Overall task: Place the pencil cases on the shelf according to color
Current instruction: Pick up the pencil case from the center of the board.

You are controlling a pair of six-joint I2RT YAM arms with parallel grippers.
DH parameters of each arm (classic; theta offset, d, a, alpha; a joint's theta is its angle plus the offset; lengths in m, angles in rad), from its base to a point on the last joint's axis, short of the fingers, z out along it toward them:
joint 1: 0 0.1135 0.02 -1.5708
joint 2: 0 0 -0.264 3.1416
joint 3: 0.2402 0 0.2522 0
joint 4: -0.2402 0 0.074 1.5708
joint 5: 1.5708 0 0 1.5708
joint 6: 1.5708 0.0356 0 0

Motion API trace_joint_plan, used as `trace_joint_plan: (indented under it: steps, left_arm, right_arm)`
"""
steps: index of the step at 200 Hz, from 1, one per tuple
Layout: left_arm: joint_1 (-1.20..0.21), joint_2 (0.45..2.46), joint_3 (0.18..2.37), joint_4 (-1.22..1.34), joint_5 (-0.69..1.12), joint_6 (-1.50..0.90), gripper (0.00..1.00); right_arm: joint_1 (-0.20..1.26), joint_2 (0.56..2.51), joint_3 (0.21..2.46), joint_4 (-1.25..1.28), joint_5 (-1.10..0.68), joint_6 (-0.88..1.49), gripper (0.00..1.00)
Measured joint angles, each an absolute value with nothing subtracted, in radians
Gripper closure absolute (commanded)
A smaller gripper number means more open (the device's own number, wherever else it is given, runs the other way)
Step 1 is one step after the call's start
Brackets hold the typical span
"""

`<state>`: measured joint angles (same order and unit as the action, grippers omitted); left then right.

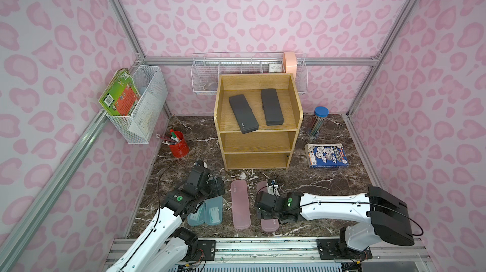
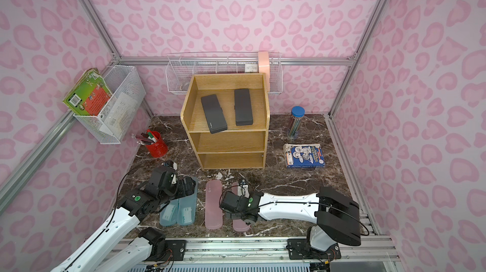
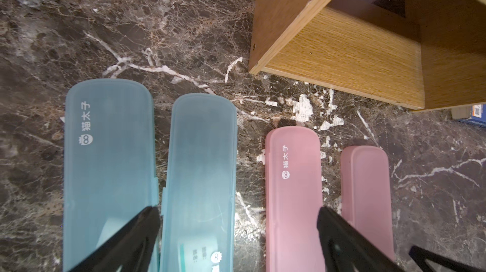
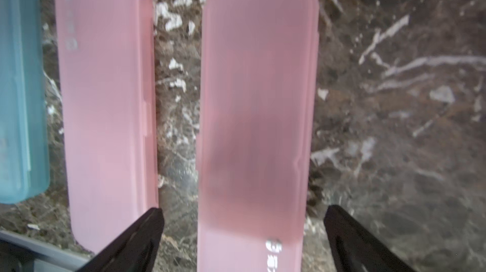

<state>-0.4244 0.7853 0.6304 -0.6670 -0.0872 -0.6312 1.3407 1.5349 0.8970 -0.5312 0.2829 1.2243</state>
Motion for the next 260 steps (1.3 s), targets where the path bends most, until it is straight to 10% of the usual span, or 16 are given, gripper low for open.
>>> trace_joint_plan:
  steps: [79, 174, 260]
  left_arm:
    - [-0.424, 0.823, 0.643, -0.663, -0.09, -0.622, 0.01]
    - [-0.424, 0.8, 0.645, -0.664, -0.083, -0.627, 0.02]
    - [-0.424, 0.813, 0.671, -0.669, -0.093, -0.634, 0.02]
  right_arm:
    - [1.463, 1.645, 0.884, -0.546, 0.296, 1.384, 0.02]
    - [1.521, 1.613, 0.82, -0.496, 0.414, 1.418, 0.39]
    - [1.612, 1.429, 0.935, -0.742, 0.545, 1.491, 0.4]
